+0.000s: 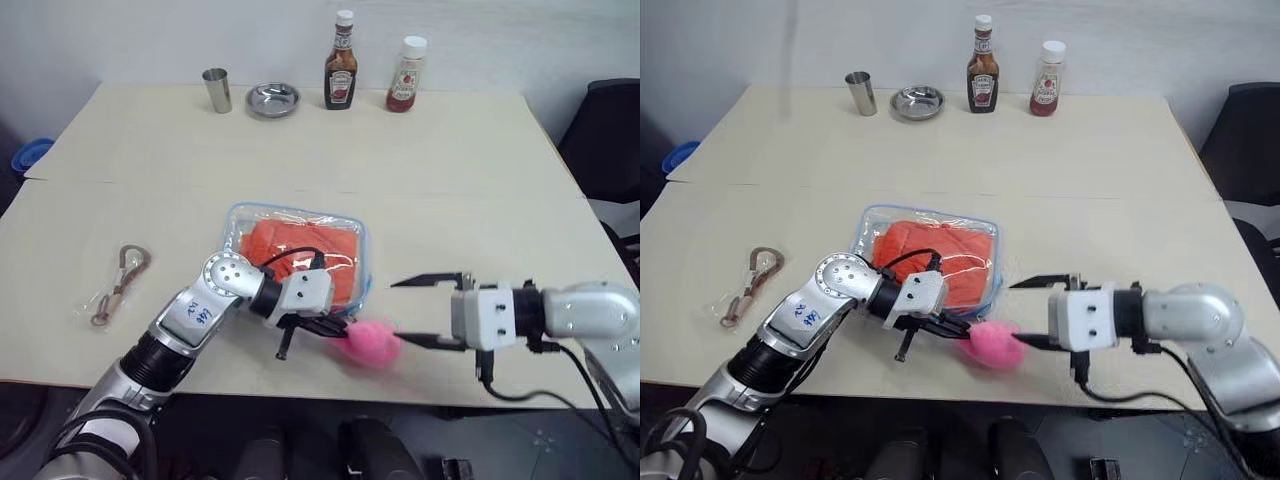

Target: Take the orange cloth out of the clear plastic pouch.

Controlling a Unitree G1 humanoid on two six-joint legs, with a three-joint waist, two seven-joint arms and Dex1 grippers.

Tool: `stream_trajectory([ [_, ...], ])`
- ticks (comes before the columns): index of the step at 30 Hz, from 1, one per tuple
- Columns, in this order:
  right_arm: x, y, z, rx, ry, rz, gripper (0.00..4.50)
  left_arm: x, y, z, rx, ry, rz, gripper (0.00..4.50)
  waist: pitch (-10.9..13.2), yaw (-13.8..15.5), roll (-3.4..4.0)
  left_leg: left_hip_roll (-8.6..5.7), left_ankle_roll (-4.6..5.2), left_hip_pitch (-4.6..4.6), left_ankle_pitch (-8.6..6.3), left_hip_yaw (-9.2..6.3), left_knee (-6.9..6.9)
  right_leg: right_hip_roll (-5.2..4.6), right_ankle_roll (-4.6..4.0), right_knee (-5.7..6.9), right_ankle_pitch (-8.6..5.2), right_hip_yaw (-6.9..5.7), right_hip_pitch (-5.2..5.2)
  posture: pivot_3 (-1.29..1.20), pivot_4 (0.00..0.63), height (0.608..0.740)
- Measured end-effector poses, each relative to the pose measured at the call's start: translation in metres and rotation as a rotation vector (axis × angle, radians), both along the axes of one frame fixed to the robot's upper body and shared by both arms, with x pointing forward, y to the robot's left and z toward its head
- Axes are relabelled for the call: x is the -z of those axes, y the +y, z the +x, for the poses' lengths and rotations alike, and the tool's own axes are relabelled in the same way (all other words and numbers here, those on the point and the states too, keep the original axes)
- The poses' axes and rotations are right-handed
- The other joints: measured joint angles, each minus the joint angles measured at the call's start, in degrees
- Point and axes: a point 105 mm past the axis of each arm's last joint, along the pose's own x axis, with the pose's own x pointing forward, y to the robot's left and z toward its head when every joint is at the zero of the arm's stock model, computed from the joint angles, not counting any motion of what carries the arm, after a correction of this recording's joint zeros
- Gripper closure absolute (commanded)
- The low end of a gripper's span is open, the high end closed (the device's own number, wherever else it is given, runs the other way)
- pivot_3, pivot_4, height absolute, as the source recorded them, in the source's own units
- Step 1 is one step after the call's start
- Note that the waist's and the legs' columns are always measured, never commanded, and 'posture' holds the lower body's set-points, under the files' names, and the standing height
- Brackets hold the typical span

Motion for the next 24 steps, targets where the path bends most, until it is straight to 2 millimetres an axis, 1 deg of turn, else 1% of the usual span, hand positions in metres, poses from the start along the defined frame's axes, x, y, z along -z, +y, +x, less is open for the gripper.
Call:
stream_trajectory([
  [2, 0.004, 0.006, 0.014, -0.031, -0.046, -0.028, 1.03, 0.0, -0.001, 0.0, -0.001, -0.006, -0.002, 4.5, 0.0, -0.02, 0.0, 0.0, 0.0, -0.01, 0.0, 0.0, 0.0, 0.01, 0.0, 0.0, 0.0, 0.0, -0.01, 0.0, 0.15, 0.74],
  [4, 0.019, 0.017, 0.022, -0.091, -0.051, -0.056, 1.03, -0.001, -0.001, 0.0, -0.002, -0.018, -0.002, 4.5, 0.0, 0.03, 0.0, 0.01, 0.0, -0.03, 0.0, 0.0, 0.02, 0.01, 0.0, -0.01, 0.0, 0.0, -0.04, 0.0, 0.15, 0.74],
  [6, 0.033, 0.034, 0.029, -0.151, -0.043, -0.06, 1.03, -0.001, -0.001, 0.0, -0.006, -0.023, -0.003, 4.5, 0.0, -0.01, 0.0, 0.0, 0.0, -0.05, 0.0, 0.02, 0.04, 0.0, 0.0, 0.01, 0.0, 0.02, -0.05, 0.0, 0.15, 0.74],
  [7, 0.038, 0.04, 0.031, -0.17, -0.038, -0.059, 1.03, -0.002, -0.002, 0.0, -0.007, -0.024, -0.004, 4.5, 0.0, 0.03, 0.0, 0.01, 0.0, -0.06, 0.0, 0.02, 0.04, -0.01, 0.0, 0.02, 0.0, 0.01, -0.07, 0.0, 0.15, 0.74],
  [8, 0.042, 0.045, 0.034, -0.187, -0.039, -0.062, 1.03, -0.002, -0.001, 0.001, -0.011, -0.022, -0.003, 4.5, 0.0, 0.04, 0.0, 0.01, -0.01, -0.07, 0.0, 0.02, 0.07, -0.01, 0.0, 0.06, 0.0, 0.01, -0.09, 0.0, 0.15, 0.74],
  [10, 0.043, 0.05, 0.04, -0.2, -0.051, -0.062, 1.03, -0.003, 0.0, 0.002, -0.02, -0.024, -0.005, 4.5, 0.0, 0.07, 0.0, 0.0, -0.01, -0.08, 0.0, 0.02, 0.08, -0.05, 0.0, 0.05, 0.0, 0.0, -0.09, 0.0, 0.15, 0.74],
  [13, 0.045, 0.057, 0.046, -0.22, -0.049, -0.056, 1.62, -0.004, 0.001, 0.003, -0.037, -0.022, -0.007, 4.5, 0.0, 0.1, 0.0, 0.0, -0.01, -0.08, 0.0, 0.01, 0.09, -0.05, 0.0, 0.06, 0.0, -0.01, -0.08, 0.0, 0.15, 0.74],
  [14, 0.047, 0.057, 0.047, -0.225, -0.045, -0.059, 1.98, -0.004, 0.001, 0.004, -0.041, -0.021, -0.006, 4.5, 0.0, 0.1, 0.0, 0.0, -0.01, -0.08, 0.0, 0.0, 0.09, -0.05, 0.0, 0.05, 0.0, -0.02, -0.09, 0.0, 0.15, 0.74],
  [17, 0.048, 0.056, 0.049, -0.233, -0.043, -0.071, 2.87, -0.005, 0.001, 0.004, -0.051, -0.021, -0.007, 4.5, 0.0, 0.07, 0.0, 0.01, -0.01, -0.08, 0.0, 0.0, 0.09, -0.05, 0.0, 0.06, 0.0, -0.02, -0.09, 0.0, 0.15, 0.74],
  [21, 0.051, 0.053, 0.049, -0.246, -0.031, -0.083, 4.25, -0.006, 0.003, 0.004, -0.065, -0.029, -0.007, 4.5, 0.0, -0.11, 0.0, 0.01, -0.01, -0.06, 0.0, 0.01, 0.08, -0.04, 0.0, 0.1, 0.0, -0.02, -0.1, 0.0, 0.15, 0.74],
  [22, 0.052, 0.053, 0.049, -0.249, -0.028, -0.087, 4.49, -0.006, 0.003, 0.004, -0.065, -0.032, -0.005, 4.5, 0.0, -0.13, 0.0, 0.02, -0.01, -0.06, 0.0, 0.01, 0.08, -0.04, 0.0, 0.14, 0.0, -0.02, -0.11, 0.0, 0.15, 0.74],
  [24, 0.054, 0.052, 0.049, -0.253, -0.027, -0.091, 4.49, -0.006, 0.006, 0.003, -0.076, -0.03, -0.002, 4.5, 0.0, -0.09, 0.0, 0.02, -0.01, -0.06, 0.0, 0.01, 0.08, -0.04, 0.0, 0.15, 0.0, -0.02, -0.11, 0.0, 0.15, 0.74],
])
